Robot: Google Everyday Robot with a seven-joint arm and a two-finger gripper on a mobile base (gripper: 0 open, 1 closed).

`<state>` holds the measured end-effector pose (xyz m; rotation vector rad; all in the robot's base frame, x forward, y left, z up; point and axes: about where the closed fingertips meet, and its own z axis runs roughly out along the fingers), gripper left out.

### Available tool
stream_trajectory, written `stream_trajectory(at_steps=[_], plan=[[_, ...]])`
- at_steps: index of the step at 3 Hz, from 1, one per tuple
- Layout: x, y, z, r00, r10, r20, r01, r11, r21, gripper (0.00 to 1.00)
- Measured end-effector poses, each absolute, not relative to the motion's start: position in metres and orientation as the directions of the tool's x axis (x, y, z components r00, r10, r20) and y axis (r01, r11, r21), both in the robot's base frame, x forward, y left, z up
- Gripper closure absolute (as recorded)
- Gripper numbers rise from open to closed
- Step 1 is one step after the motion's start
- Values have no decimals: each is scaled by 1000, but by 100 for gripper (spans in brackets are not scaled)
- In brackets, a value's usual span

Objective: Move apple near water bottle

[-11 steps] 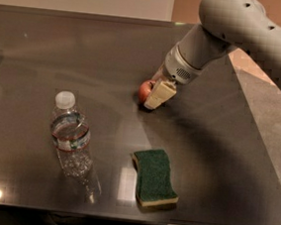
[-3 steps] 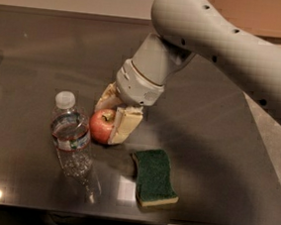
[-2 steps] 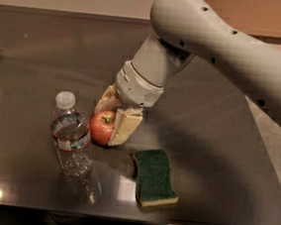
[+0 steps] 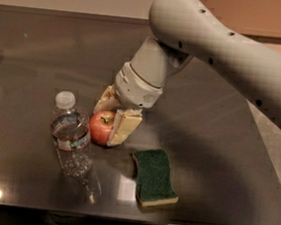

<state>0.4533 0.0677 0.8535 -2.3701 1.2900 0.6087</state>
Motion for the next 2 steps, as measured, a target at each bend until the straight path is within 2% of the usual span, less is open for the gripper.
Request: stream_trajectory(at_steps=[1,2], plan=[[453,69,854,489,-690,-534,-851,-512,-117,0],[453,69,854,489,-690,-534,-851,-513,-117,0]])
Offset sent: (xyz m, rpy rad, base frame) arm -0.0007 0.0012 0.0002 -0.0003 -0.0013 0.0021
